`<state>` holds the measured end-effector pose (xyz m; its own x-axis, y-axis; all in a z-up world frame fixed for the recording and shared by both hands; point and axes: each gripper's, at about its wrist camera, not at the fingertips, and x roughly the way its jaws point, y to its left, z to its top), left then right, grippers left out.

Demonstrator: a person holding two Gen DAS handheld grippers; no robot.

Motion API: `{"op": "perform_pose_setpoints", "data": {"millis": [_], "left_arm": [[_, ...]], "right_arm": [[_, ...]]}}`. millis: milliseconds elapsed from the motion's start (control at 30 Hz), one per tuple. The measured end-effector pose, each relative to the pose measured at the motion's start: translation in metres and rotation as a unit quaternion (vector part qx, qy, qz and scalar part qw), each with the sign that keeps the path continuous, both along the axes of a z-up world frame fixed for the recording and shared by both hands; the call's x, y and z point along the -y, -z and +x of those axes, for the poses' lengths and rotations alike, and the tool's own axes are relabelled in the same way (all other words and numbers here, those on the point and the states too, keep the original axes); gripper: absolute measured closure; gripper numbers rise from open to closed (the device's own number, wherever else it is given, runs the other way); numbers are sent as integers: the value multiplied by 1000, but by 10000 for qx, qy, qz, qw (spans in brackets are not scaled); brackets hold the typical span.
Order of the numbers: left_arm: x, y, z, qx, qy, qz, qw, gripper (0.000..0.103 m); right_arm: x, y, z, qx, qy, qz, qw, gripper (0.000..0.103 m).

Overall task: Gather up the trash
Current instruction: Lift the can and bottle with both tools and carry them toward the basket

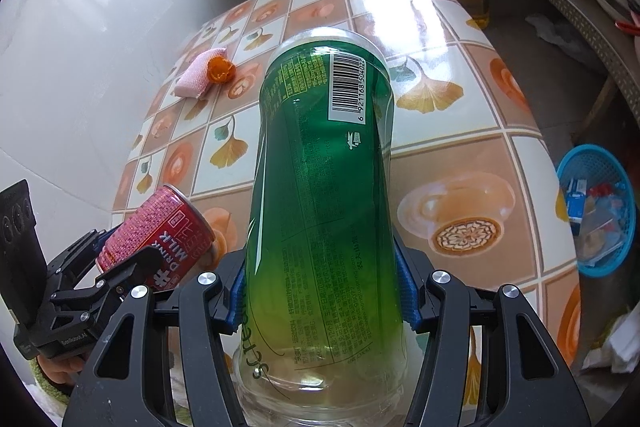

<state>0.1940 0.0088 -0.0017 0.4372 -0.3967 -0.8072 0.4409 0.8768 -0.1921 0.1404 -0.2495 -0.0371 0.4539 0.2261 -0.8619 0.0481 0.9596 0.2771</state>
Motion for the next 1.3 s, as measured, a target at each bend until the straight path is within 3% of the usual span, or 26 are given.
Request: {"op": "perform_pose_setpoints", "data": {"millis": [733,933,1300], "left_arm": [[3,-34,-12,411,-101,-293,9987,39],[27,-48,-16,578,101,-467,9972,39],[109,-66,-14,633,829,-856,9909,39]], "right_arm": [[22,-30,-33,474,166,160,9986,48],[52,-44,-58,732,446,277,9959,48],[133,-50,-126,1100,1530,361,9814,48]]}}
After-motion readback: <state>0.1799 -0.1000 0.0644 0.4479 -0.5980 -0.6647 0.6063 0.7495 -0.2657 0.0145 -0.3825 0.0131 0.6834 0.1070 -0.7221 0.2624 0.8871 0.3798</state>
